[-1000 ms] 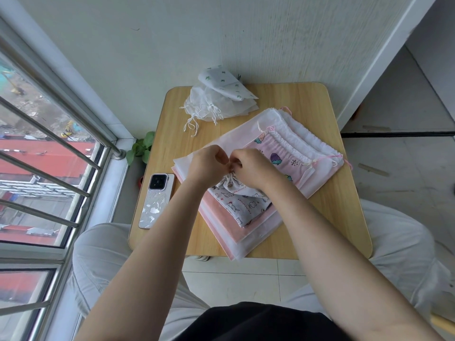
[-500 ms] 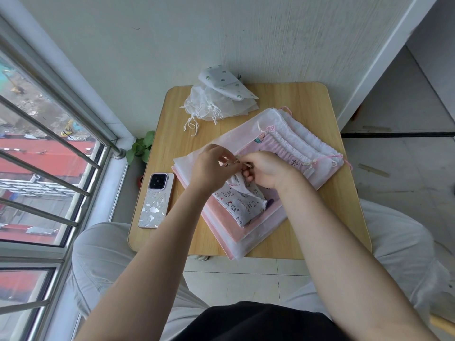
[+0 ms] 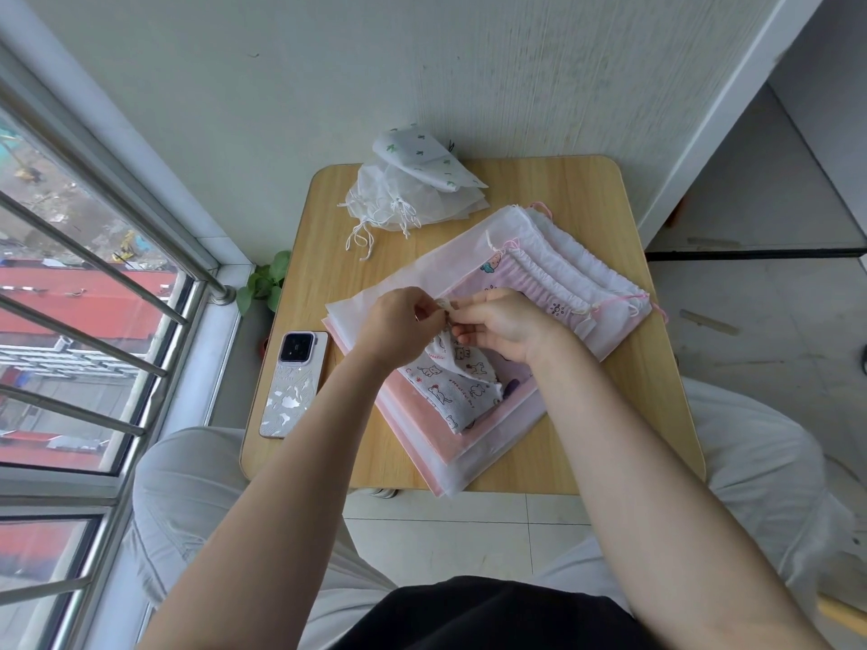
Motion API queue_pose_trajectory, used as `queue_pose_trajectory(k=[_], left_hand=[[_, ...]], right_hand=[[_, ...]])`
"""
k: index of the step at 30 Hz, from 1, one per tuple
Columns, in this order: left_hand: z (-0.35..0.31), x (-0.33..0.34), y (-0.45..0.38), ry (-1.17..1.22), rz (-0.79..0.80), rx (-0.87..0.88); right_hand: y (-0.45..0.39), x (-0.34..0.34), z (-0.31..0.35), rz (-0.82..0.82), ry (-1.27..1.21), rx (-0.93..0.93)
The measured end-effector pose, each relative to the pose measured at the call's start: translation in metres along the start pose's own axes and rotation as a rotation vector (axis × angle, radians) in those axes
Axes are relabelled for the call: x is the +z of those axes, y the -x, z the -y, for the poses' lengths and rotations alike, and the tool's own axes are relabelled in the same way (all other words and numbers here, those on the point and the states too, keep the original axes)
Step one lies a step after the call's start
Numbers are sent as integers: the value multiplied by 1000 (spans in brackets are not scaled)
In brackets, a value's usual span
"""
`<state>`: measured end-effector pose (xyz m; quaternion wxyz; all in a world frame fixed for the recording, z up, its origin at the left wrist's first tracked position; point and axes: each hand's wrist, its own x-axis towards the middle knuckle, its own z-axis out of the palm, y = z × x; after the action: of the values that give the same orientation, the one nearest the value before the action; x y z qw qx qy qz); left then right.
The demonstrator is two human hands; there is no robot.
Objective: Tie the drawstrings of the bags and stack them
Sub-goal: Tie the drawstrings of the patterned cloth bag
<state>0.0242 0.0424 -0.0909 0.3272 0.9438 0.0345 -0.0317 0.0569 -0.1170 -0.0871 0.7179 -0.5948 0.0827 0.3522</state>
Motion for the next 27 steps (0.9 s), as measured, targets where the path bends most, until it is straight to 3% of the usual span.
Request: queue_pose_trajectory(k=[13,21,24,27], left_hand=[[-2,-4,5,69,-99,24],[-4,-8,0,-87,72,4],[-3,-16,-3,-133,149,2],[4,-23,-5,-221,189,11]], right_hand=[[-7,3,-7,-34,43,-2],[-2,2,-3,-12,-29,-29],[-3,1,-4,-88,55,-59],[-6,-2,-9,-233,355,-132]])
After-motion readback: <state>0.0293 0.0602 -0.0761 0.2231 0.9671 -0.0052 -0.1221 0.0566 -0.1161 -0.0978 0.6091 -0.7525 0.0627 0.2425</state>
